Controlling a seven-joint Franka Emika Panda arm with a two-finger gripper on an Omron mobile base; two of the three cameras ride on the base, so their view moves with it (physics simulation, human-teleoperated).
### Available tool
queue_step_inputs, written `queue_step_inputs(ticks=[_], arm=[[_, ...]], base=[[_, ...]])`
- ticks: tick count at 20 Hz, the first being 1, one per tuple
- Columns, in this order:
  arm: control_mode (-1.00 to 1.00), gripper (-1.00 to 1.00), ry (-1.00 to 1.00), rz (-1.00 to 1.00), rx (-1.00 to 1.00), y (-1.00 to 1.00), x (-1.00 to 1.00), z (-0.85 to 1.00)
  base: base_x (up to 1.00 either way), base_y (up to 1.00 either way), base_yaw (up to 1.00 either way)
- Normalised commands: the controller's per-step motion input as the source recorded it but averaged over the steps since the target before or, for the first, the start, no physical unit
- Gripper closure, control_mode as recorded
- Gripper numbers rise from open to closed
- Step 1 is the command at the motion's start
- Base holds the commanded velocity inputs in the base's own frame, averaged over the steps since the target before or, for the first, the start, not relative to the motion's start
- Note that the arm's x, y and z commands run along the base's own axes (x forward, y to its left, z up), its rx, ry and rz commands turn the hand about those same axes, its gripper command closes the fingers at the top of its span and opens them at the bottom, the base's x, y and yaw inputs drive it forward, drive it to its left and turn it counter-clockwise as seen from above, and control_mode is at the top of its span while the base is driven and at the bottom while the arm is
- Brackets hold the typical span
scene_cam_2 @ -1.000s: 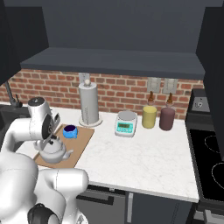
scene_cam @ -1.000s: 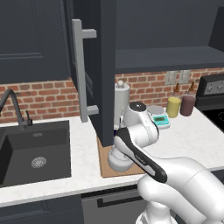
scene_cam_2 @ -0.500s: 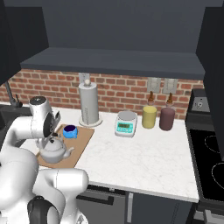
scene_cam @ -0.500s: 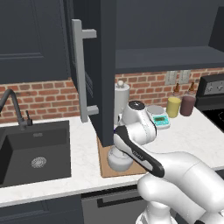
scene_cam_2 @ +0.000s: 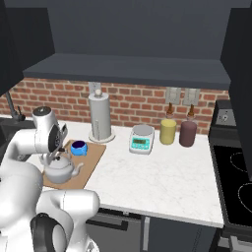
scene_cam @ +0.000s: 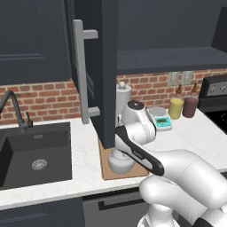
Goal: Pick the kettle from the counter and place it on the tray. Then pick the mug from the cabinet and place it on the tray. Then close the cabinet doors.
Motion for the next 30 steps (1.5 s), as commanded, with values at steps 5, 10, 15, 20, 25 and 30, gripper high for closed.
queue_step_inputs(ticks=[5,10,15,20,25,30], arm=[[-1.0,-1.0,0.0,0.01,0.01,0.0,0.0,0.0],[-1.0,-1.0,0.0,0.0,0.02,0.0,0.0,0.05],[-1.0,-1.0,-0.01,0.0,0.03,0.0,-0.08,0.39],[-1.0,-1.0,-0.02,0.0,0.01,-0.03,-0.2,0.61],[-1.0,-1.0,0.0,0.0,0.02,-0.14,-0.32,0.54],[-1.0,-1.0,-0.01,0.0,0.05,-0.07,-0.07,0.3]], base=[[0.0,0.0,0.0],[0.0,0.0,0.0],[0.0,0.0,0.0],[0.0,0.0,0.0],[0.0,0.0,0.0],[0.0,0.0,0.0]])
